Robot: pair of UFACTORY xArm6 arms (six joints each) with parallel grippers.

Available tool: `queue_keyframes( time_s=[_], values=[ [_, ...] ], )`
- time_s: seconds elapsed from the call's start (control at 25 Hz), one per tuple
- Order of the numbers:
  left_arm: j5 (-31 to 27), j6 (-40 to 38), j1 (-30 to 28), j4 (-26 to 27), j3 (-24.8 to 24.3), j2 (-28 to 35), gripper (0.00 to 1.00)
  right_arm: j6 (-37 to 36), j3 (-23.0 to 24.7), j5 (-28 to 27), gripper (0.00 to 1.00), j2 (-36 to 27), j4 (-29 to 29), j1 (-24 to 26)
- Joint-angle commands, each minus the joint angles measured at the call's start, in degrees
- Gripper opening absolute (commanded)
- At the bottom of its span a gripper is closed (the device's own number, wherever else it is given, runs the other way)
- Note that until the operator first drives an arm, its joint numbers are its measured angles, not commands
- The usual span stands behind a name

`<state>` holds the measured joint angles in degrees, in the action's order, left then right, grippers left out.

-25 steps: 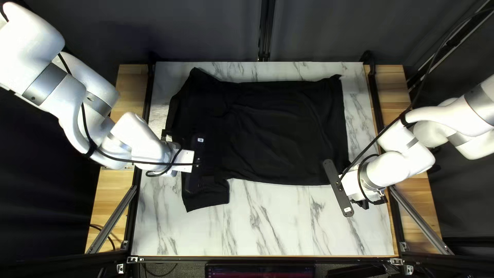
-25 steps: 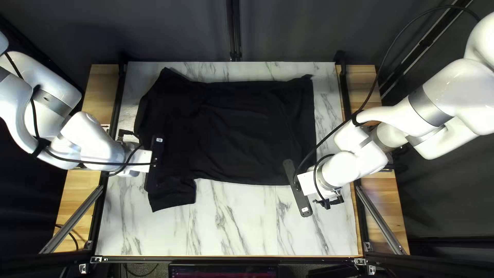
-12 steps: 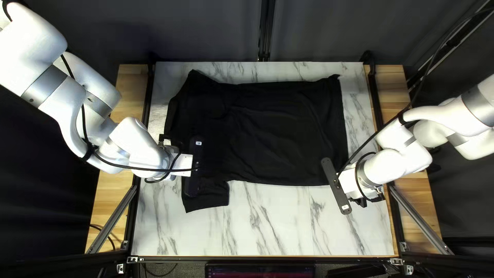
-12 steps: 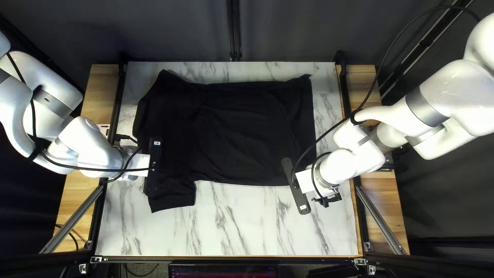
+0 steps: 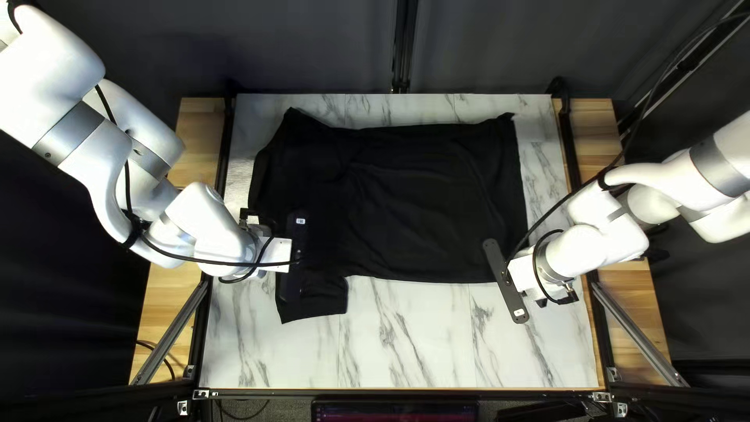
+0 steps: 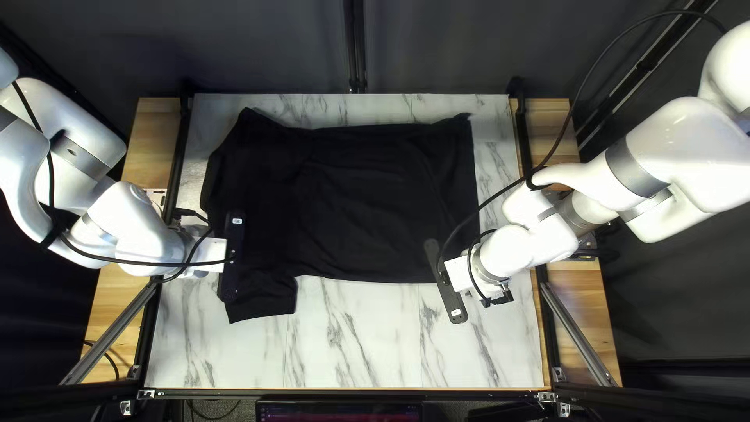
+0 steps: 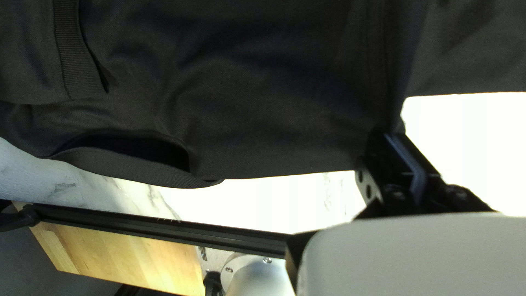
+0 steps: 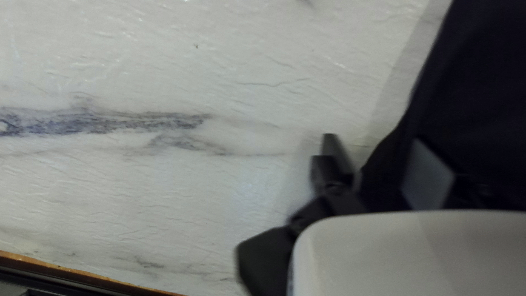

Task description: Fold t-shirt

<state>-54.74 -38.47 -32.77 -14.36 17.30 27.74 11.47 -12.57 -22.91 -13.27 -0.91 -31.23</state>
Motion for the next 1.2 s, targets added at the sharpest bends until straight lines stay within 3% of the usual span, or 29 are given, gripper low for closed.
queue_keyframes(
  time_s=[0.04, 0.2, 0.64, 0.92, 1.2],
  values=[
    [-0.7, -1.5, -1.6, -0.1, 0.9, -0.5, 0.00, 0.8, 0.1, -2.1, 0.00, -2.0, 0.6, -0.2],
    [-1.7, -3.0, -3.1, -0.1, 1.9, -1.1, 0.00, 2.3, -0.8, -4.5, 0.00, -3.3, 1.6, -0.7],
    [-5.0, -7.7, -8.1, -0.1, 5.3, -3.1, 0.00, 9.7, -9.0, -15.3, 0.00, -4.2, 5.8, -5.2],
    [-7.8, -5.9, -5.6, -0.8, 4.2, 1.1, 0.00, 9.2, -8.8, -19.9, 0.00, -8.4, 6.8, -3.7],
    [-11.8, -0.6, 0.7, -1.4, 2.2, 8.5, 0.00, 5.0, -5.0, -23.0, 0.00, -15.8, 6.4, 0.8]
  ],
)
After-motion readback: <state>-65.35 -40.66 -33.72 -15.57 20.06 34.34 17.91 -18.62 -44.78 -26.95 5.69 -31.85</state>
